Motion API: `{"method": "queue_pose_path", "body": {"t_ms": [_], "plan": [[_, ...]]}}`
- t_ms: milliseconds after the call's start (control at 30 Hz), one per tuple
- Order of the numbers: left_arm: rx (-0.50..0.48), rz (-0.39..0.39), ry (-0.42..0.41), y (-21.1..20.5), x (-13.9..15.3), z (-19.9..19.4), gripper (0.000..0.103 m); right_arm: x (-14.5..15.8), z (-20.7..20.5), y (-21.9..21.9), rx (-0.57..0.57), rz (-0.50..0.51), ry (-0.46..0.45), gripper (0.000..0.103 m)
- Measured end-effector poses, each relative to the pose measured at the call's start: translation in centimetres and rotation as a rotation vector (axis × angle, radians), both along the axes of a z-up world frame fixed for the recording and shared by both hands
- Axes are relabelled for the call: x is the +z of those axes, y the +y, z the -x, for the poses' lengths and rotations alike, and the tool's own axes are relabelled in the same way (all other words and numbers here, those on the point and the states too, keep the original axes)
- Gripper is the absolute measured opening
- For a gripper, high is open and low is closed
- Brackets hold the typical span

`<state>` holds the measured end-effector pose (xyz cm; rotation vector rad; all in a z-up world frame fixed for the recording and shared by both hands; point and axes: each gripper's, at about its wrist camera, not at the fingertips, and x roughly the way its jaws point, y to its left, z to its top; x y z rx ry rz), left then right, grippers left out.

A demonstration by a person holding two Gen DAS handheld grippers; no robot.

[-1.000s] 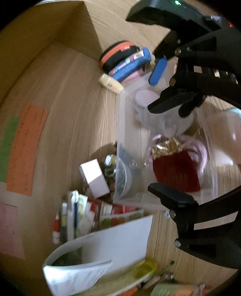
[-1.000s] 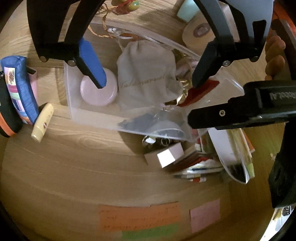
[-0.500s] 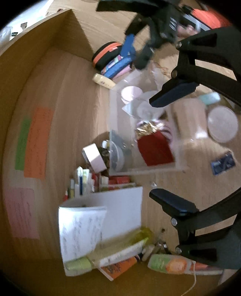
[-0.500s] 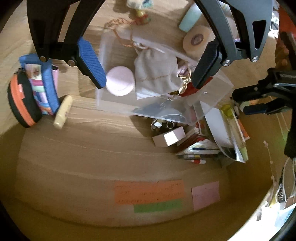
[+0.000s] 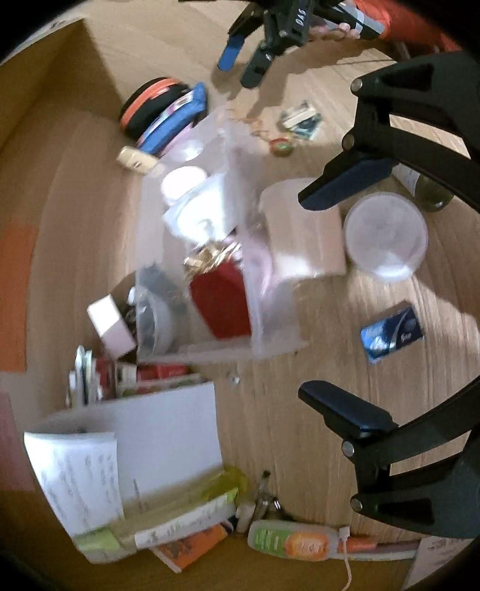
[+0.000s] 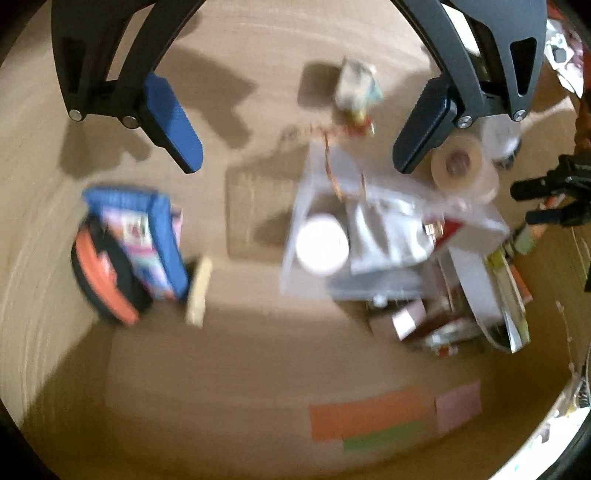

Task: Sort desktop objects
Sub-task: 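Grasp the cream tape roll with the left tool while the right tool grasps the small glass jar, then carry the tape roll and glass jar into the plastic box and release both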

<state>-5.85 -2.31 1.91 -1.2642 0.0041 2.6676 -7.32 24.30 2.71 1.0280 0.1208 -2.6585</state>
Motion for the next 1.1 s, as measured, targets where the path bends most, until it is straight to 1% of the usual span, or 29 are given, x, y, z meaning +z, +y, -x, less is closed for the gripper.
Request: {"method": "queue_pose_path", "body": {"t_ms": [133,300,400,467,500,533,567,633,667,800,833,867,900,933,967,1000,1100], "plan": [[-0.061,-0.022,-0.026,1.8,-0.7,0.2,0.094,-2.2,-0.8,-0.2,-0.008,-0.061,-0.029,0.101],[-0.079,-0.01,-0.058,3.5,-1.8,1.4,0.094,-3.2,-1.6,-1.1,0.055,-0.045,-0.048,0.1],[-0.079,-0.015,-0.09,4.0,-2.5,2.1,0.094,-3.6,-1.6,-1.4,0.088,-0.039,-0.072,0.094],[-0.074,-0.017,-0.11,4.2,-3.0,2.4,0.094,-4.1,-1.6,-1.5,0.11,-0.037,-0.1,0.084],[-0.075,-0.02,-0.119,4.3,-3.2,2.6,0.094,-4.3,-1.7,-1.6,0.112,-0.038,-0.107,0.082],[-0.074,-0.021,-0.127,4.4,-3.4,2.8,0.094,-4.5,-1.5,-1.5,0.112,-0.036,-0.121,0.077],[-0.07,-0.019,-0.13,4.4,-3.5,2.9,0.094,-4.7,-1.5,-1.5,0.113,-0.033,-0.13,0.067],[-0.063,-0.021,-0.131,4.5,-3.7,3.2,0.094,-5.2,-1.1,-1.2,0.115,-0.019,-0.158,0.057],[-0.064,-0.027,-0.134,4.6,-3.8,3.3,0.094,-5.3,-1.0,-1.2,0.121,-0.009,-0.168,0.052],[-0.062,-0.034,-0.118,4.9,-3.8,3.2,0.094,-5.4,-0.8,-1.0,0.143,0.028,-0.182,0.043],[-0.063,-0.034,-0.115,4.9,-3.9,3.3,0.093,-5.5,-0.8,-1.1,0.151,0.034,-0.184,0.039],[-0.061,-0.035,-0.111,4.9,-3.9,3.3,0.089,-5.5,-0.8,-1.1,0.162,0.042,-0.184,0.034],[-0.061,-0.04,-0.111,4.9,-3.9,3.4,0.084,-5.5,-0.9,-1.2,0.174,0.046,-0.184,0.031],[-0.06,-0.037,-0.116,4.9,-3.9,3.5,0.076,-5.5,-1.0,-1.4,0.182,0.046,-0.182,0.027],[-0.052,-0.031,-0.115,4.8,-3.9,3.5,0.072,-5.5,-1.0,-1.4,0.188,0.046,-0.18,0.024],[-0.042,-0.028,-0.108,4.7,-4.0,3.6,0.069,-5.5,-1.0,-1.5,0.192,0.041,-0.176,0.024],[-0.034,-0.055,-0.11,4.4,-3.9,3.6,0.068,-5.5,-0.9,-1.5,0.19,0.046,-0.174,0.023]]}}
